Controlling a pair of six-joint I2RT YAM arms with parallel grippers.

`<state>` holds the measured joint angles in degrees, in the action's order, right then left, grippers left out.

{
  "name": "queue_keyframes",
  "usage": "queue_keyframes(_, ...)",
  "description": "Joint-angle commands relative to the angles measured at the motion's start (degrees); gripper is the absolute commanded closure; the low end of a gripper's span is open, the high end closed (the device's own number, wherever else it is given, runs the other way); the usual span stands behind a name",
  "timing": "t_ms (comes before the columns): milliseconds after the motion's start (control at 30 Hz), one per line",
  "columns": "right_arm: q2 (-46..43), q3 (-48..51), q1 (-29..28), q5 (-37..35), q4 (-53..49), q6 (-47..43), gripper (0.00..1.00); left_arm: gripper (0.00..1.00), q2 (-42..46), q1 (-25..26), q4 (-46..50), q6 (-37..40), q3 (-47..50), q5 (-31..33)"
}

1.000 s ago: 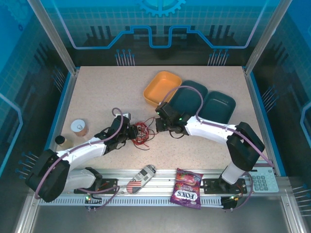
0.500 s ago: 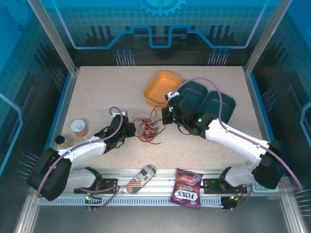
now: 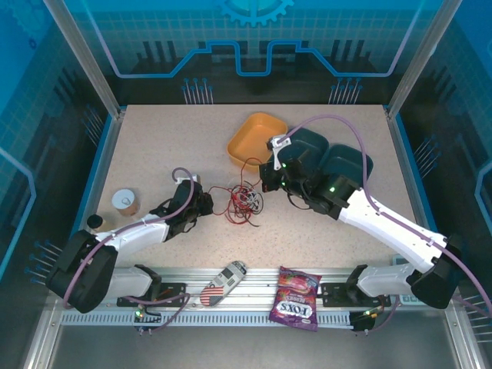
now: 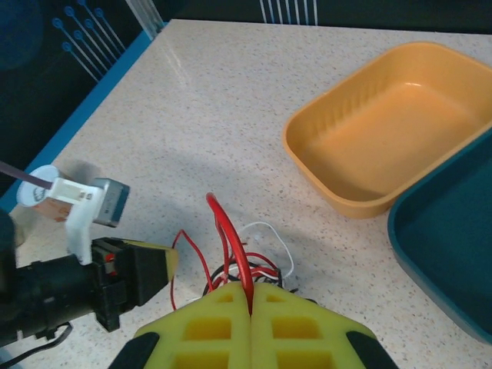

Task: Untangle the cables

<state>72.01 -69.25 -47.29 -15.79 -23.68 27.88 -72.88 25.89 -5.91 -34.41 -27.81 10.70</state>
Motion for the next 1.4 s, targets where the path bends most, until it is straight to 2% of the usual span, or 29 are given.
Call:
queue_keyframes(0, -1.93, -4.22, -0.3, 2.25, -0.17, -2.53, 1.0, 0.86, -0.64, -0.85, -0.68, 0.53, -1.32, -0.68)
queue_keyframes(267, -3.48, -6.86, -0.35, 0.92, -0.52, -4.86, 1.0, 0.89, -0.87, -3.3, 0.29, -0.78, -0.59, -0.76)
queue_keyframes(567, -3.33, -9.43, -0.27, 2.8, -0.4, -5.56, 1.0, 0.91, -0.8, -6.83, 2.96, -0.87, -0.84, -1.0)
queue_keyframes(800, 2.08, -7.45, -0.35, 3.86, 0.23, -2.45, 1.0, 0.87, 3.15, -7.7, 4.64, 0.32, -1.91, -2.64)
queue_keyframes(1000, 6.51, -7.2, -0.04, 2.78, -3.17, 0.24, 1.0, 0.88, 7.59, -7.76, 8.12, 2.01, -3.56, -1.76)
queue_keyframes(1367, -1.26, -7.23, 3.7, 2.13, -4.82, -1.68, 1.0, 0.97, 8.88, -11.24, 12.66, 1.89, -3.21, 1.99)
